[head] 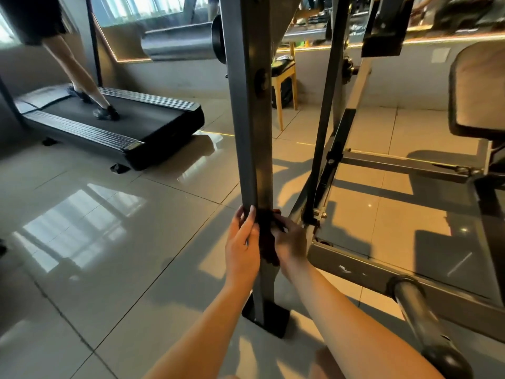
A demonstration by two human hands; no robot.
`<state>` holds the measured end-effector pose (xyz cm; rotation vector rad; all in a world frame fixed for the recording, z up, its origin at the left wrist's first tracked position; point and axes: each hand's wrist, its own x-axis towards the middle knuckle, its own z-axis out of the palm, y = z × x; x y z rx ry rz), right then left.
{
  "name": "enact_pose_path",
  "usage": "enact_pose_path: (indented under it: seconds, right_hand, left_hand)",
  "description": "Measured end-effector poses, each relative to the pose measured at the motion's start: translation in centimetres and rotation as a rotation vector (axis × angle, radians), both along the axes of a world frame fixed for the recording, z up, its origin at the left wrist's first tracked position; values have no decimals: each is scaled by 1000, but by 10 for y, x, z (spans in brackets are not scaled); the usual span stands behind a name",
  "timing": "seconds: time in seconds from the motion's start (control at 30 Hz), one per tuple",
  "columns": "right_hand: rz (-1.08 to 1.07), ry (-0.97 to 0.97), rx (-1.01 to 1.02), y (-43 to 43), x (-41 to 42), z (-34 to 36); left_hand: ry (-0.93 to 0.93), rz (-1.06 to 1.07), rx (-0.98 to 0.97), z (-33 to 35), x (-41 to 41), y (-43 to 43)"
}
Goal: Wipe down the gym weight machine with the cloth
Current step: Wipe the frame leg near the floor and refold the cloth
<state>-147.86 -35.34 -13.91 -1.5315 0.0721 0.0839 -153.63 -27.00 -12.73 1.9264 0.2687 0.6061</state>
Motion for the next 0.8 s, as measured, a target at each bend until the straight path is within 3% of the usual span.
enact_pose_path:
  seconds: [0.2,0.27,0.37,0.43,0.6,0.67,0.8]
  right_hand:
    - [-63,-327,-24,10,29,37]
    - [-78,-241,-40,14,20,19]
    - [-17,78,51,10,11,-1]
    - [21,43,22,6,13,6]
    - [-68,-291,-75,17,16,25]
    - [-59,-291,-119,20,13,9]
    - [8,-93,-56,12,-2,-10]
  left_hand:
    - [-26,13,-37,2,0,-2]
    - [-31,14,-37,0,-1,-2]
    - [-19,27,-84,1,0,0]
    - [-40,31,-110,3,0,2]
    - [-80,33,-152,6,-1,1]
    - [-67,44,-137,2,-1,2]
    - [10,34,-143,-3,-4,4]
